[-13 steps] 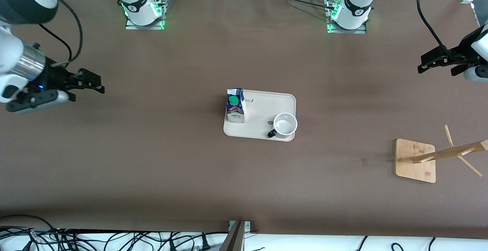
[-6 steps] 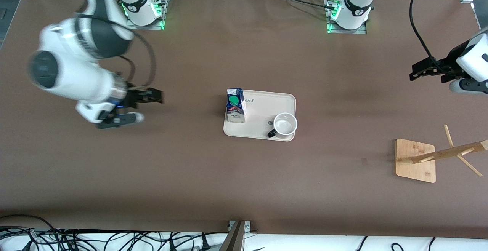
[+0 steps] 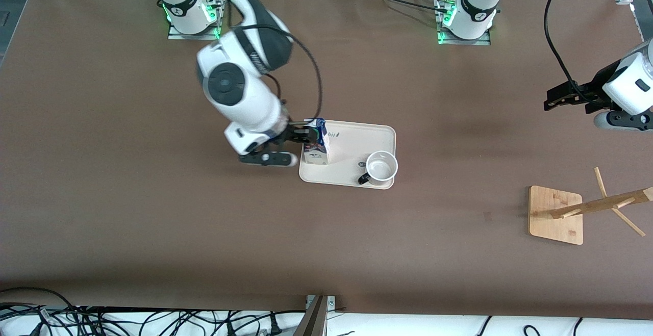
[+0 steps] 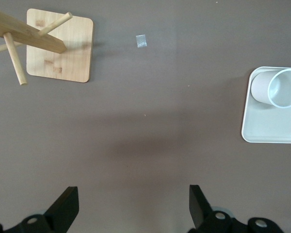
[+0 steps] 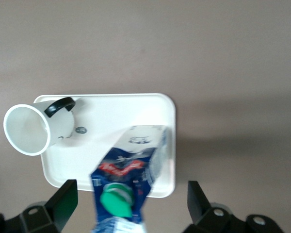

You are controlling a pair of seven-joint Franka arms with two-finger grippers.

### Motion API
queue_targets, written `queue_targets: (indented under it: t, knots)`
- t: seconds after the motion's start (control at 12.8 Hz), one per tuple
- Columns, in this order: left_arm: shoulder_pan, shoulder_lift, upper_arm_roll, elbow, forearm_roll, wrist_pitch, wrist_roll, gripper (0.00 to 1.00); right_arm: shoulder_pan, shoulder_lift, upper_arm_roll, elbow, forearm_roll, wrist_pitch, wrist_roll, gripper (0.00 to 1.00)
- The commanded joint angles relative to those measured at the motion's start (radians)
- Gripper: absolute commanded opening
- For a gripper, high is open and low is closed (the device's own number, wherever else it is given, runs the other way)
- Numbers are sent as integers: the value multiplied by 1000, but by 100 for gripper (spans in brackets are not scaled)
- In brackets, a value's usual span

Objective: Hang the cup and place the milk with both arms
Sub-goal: 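Lower the right gripper and grasp the blue milk carton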

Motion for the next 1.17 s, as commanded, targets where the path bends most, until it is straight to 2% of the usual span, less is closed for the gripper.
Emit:
queue_targets:
  t: [0.0, 0.23, 1.09]
  knots:
    - [-7, 5, -10, 0, 36, 6, -29, 100, 38, 36, -13, 58, -8, -13, 59, 100]
    - [-8, 19, -25, 7, 36, 5, -29, 100, 73, 40, -13, 24, -79, -16, 65, 100]
    - [-5, 28, -25, 17, 36, 19, -31, 100, 84, 42, -13, -19, -87, -16, 76, 98]
